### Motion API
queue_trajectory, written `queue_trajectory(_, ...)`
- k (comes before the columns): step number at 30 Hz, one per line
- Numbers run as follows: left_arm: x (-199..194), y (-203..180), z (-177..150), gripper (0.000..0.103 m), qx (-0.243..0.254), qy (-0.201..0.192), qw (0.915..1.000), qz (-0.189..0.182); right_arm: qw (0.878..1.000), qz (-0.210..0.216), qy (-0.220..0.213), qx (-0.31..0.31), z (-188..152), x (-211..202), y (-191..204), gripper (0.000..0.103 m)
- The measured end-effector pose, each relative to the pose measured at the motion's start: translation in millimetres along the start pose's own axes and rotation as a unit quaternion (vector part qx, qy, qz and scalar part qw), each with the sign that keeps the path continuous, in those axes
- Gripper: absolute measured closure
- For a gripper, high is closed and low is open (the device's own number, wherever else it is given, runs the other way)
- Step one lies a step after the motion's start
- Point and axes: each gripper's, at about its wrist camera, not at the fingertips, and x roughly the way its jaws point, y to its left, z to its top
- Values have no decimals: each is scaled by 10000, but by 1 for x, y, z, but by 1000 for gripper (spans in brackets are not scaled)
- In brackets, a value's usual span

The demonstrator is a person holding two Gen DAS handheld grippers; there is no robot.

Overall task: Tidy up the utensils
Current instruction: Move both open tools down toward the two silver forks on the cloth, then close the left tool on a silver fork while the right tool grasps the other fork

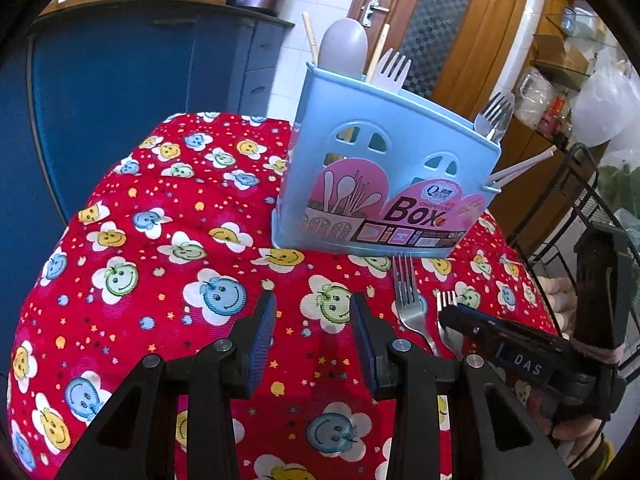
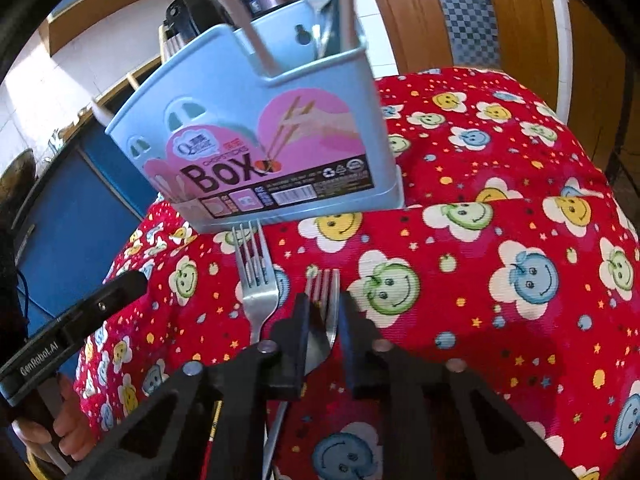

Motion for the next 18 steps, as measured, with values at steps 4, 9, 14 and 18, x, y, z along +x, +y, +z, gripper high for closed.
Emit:
queue_trajectory(4, 4, -2, 0, 64, 30, 61, 10000, -69, 9996, 209, -55, 196, 1, -3, -8, 95)
queue_trajectory(9, 12, -10, 3, 64, 108, 171, 9995, -234, 9989, 288, -178, 318, 2, -11, -11, 100)
queue_trajectory(14, 25, -22, 7, 64, 211, 340, 9980, -482, 9984, 213, -341, 405, 4, -26, -17, 100)
queue_trajectory(18, 36, -33, 8, 64, 336, 426, 9964, -651, 9978, 36, -473, 472, 4, -37, -26, 100)
